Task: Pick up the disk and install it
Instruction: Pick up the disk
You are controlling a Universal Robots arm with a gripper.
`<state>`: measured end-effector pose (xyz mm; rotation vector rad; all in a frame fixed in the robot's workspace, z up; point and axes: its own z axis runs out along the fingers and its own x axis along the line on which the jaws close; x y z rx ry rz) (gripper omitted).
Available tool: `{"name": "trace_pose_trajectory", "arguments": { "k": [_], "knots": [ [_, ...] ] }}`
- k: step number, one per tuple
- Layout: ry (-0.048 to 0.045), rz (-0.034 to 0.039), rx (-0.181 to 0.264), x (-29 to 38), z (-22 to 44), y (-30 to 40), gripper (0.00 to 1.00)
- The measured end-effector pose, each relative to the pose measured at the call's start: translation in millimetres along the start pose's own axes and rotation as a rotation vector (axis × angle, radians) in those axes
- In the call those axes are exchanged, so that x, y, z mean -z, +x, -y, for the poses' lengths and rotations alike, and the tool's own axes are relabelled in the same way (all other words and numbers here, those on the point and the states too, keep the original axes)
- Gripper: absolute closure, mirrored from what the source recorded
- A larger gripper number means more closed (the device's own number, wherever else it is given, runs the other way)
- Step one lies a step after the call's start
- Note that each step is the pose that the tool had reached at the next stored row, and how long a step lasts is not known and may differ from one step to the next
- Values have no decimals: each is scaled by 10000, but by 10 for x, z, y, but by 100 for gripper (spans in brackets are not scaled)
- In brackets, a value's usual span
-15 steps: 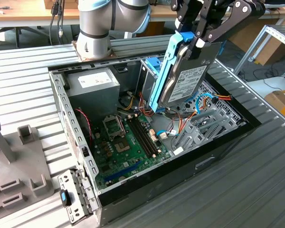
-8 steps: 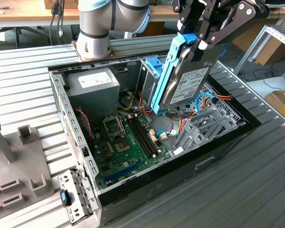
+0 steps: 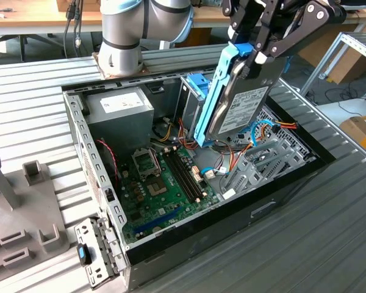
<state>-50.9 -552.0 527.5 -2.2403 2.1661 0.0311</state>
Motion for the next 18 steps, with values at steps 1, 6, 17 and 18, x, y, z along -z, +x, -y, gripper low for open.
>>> {"name": "trace_pose_trajectory", "arguments": {
  "k": [1,6,17,18],
  "knots": [
    [1,2,-1,-1,25,1,63],
    [0,0,-1,-1,133,4,63],
    [0,0,-1,-1,139,24,63],
    [0,0,-2,-1,140,25,63]
  ]
}}
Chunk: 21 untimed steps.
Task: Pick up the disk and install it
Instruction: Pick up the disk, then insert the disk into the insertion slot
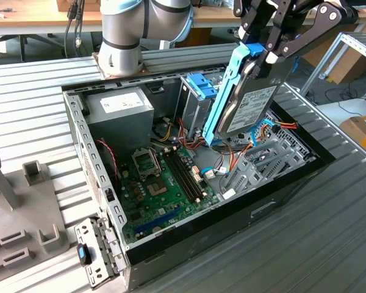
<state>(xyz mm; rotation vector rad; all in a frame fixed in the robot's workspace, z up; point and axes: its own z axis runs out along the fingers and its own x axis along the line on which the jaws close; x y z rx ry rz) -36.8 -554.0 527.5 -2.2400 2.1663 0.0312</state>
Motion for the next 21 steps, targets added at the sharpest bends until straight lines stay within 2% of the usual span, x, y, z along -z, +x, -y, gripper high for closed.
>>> {"name": "trace_pose_trajectory", "arguments": {
  "k": [12,21],
  "knots": [
    [0,-1,1,1,21,22,63],
    [0,-1,0,1,45,67,63]
  ]
}}
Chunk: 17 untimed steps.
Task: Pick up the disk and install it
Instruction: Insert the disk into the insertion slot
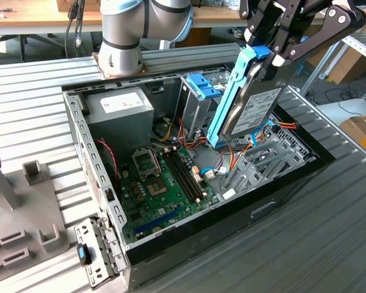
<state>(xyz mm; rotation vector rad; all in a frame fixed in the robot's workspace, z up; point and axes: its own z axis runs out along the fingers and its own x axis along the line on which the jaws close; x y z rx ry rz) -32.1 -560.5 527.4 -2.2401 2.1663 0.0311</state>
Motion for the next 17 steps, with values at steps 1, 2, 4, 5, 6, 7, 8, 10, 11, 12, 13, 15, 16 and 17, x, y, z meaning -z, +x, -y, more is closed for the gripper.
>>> {"name": "trace_pose_trajectory", "arguments": {
  "k": [1,2,4,5,6,7,8,10,11,12,13,15,16,17],
  "knots": [
    [0,1,0,0,2,7,63],
    [0,1,0,0,4,17,63],
    [0,0,-1,1,5,24,63],
    [1,2,-1,0,8,24,63],
    [1,1,0,-3,24,26,63],
    [1,1,0,-4,39,26,63],
    [0,-4,0,-4,59,27,63],
    [0,-20,-10,-6,89,28,63],
    [0,-24,-14,-6,91,28,63],
    [0,-29,-16,-6,96,28,63],
    [-1,-31,-16,-6,97,28,63],
    [0,-35,-18,-6,99,28,63],
    [-1,-38,-18,-6,101,28,63],
    [0,-38,-17,-6,103,28,63]
  ]
}}
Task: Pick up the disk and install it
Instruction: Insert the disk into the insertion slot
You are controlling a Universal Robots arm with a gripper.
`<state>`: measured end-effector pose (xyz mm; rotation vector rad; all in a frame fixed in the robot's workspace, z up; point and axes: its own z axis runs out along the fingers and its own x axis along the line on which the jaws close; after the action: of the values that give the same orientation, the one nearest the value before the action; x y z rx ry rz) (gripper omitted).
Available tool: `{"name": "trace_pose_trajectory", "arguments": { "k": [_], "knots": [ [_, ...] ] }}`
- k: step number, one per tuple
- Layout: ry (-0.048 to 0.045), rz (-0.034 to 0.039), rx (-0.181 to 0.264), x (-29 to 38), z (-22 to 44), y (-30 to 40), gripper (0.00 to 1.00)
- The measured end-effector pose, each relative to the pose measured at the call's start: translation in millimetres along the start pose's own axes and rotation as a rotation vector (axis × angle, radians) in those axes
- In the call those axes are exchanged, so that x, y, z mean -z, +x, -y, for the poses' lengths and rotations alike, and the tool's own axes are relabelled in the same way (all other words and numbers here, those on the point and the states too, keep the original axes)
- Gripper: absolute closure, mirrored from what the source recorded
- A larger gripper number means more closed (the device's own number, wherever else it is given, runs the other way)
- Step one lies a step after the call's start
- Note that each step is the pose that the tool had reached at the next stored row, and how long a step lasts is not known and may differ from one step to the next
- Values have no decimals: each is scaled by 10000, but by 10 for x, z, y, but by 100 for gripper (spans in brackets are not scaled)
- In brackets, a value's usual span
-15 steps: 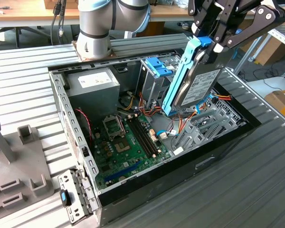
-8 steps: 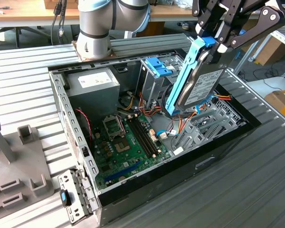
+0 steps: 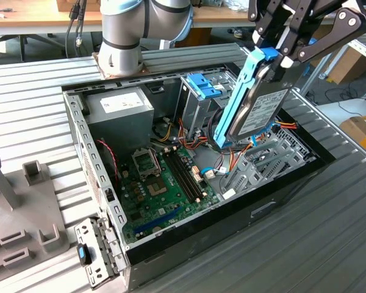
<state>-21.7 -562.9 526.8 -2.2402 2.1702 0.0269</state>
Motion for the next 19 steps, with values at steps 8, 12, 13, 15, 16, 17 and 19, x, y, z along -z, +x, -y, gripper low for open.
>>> {"name": "trace_pose_trajectory", "arguments": {
  "k": [8,12,13,15,16,17,19],
  "knots": [
    [0,-2,0,0,20,23,63],
    [0,-1,-1,1,35,50,63],
    [0,-2,-2,1,35,50,63],
    [0,-3,-1,1,36,51,63],
    [0,-2,0,1,36,51,63],
    [0,-2,-1,1,35,51,63],
    [0,-2,0,1,35,52,63]
  ]
}}
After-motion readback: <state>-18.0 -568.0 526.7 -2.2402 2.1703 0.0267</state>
